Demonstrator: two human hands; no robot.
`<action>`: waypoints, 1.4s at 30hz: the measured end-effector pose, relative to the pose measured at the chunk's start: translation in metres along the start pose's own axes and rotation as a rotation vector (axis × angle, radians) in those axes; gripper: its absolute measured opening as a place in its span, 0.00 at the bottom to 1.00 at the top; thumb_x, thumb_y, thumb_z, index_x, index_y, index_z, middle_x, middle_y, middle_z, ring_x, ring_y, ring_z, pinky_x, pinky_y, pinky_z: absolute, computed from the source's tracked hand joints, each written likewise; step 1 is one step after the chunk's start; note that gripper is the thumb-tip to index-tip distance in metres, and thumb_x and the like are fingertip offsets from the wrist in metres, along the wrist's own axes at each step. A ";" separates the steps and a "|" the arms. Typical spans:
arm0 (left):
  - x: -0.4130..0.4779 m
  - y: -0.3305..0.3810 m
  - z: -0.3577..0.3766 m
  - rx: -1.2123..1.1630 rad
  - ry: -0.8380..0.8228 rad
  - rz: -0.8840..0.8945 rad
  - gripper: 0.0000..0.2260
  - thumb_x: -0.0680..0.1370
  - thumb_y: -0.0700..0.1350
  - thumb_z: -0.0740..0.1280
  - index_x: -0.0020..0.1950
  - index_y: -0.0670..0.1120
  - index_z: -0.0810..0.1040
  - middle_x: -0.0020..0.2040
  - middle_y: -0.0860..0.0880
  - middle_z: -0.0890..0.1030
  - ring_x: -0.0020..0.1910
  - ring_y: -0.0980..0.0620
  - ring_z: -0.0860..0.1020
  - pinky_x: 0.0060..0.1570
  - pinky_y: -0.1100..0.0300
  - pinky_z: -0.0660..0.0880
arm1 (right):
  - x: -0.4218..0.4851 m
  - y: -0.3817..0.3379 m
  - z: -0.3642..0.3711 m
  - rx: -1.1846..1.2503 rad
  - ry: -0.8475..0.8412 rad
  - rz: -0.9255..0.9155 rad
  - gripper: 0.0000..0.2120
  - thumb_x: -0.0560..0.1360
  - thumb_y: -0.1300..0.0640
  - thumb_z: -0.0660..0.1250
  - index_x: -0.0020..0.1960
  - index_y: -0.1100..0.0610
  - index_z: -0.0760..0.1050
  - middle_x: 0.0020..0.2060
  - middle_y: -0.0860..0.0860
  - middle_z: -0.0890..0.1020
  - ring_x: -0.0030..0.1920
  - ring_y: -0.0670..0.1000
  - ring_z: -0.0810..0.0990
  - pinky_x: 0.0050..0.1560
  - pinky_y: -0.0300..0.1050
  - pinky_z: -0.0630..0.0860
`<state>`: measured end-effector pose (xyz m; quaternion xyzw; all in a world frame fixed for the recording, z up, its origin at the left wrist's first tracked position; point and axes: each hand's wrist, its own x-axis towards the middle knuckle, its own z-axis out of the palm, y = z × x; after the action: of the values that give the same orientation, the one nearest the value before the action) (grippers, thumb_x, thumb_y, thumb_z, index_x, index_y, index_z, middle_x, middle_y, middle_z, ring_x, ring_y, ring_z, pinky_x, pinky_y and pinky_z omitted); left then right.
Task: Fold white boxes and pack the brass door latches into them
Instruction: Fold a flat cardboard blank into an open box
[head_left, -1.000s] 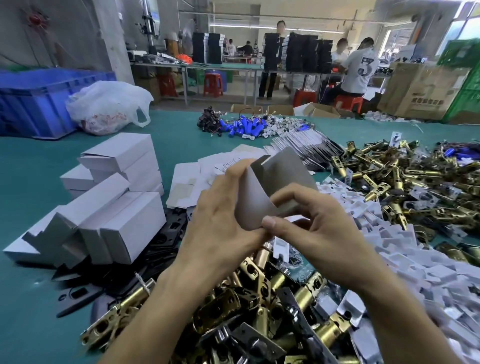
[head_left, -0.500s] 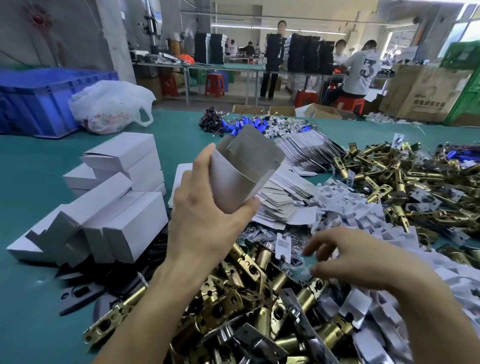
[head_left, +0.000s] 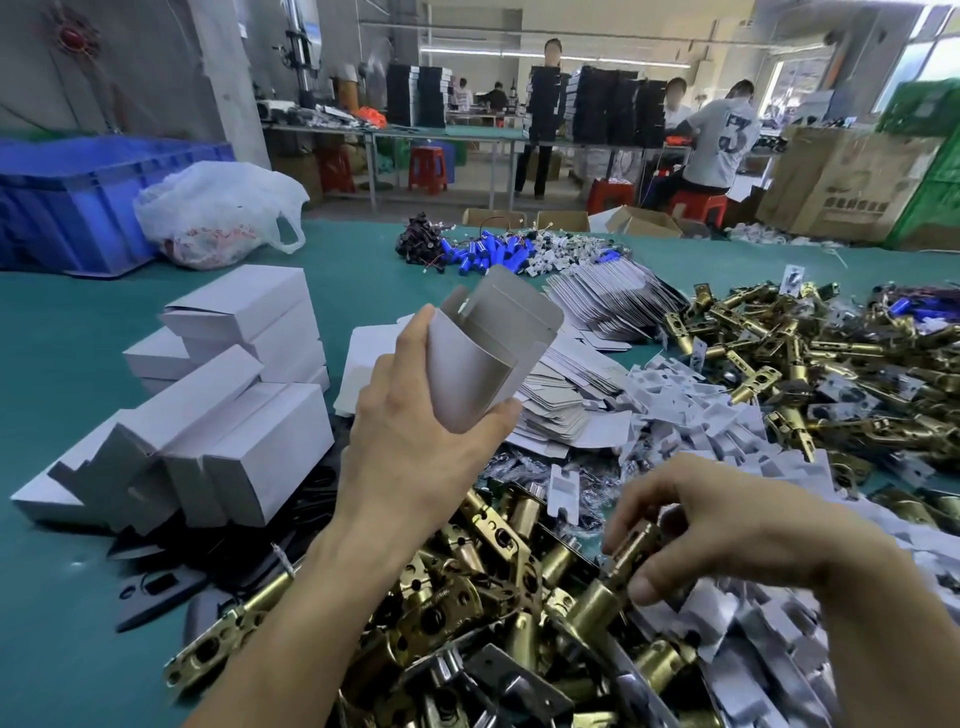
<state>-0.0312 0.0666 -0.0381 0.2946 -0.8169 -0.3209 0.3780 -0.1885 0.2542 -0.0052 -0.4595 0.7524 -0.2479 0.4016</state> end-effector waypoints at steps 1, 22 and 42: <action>0.000 0.001 0.000 0.012 -0.007 0.007 0.41 0.68 0.68 0.70 0.76 0.66 0.56 0.66 0.57 0.71 0.64 0.52 0.71 0.59 0.51 0.73 | -0.001 -0.001 -0.001 0.039 -0.007 -0.056 0.11 0.66 0.55 0.81 0.46 0.53 0.84 0.40 0.50 0.84 0.38 0.48 0.81 0.40 0.40 0.77; -0.020 0.024 0.015 0.210 -0.127 0.218 0.41 0.70 0.65 0.69 0.79 0.61 0.55 0.62 0.54 0.73 0.59 0.51 0.72 0.53 0.47 0.77 | -0.006 -0.048 0.017 0.295 1.224 -0.574 0.19 0.70 0.58 0.77 0.51 0.50 0.69 0.37 0.50 0.85 0.31 0.50 0.84 0.30 0.44 0.80; -0.016 0.018 0.022 -0.151 -0.006 0.150 0.38 0.69 0.66 0.72 0.75 0.60 0.60 0.62 0.55 0.74 0.53 0.56 0.77 0.45 0.61 0.78 | 0.005 -0.053 0.024 -0.033 1.297 -0.627 0.05 0.79 0.54 0.68 0.45 0.49 0.81 0.34 0.42 0.79 0.28 0.49 0.73 0.29 0.37 0.66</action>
<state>-0.0440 0.0956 -0.0427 0.2025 -0.8112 -0.3532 0.4197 -0.1438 0.2257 0.0197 -0.4201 0.6757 -0.5631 -0.2233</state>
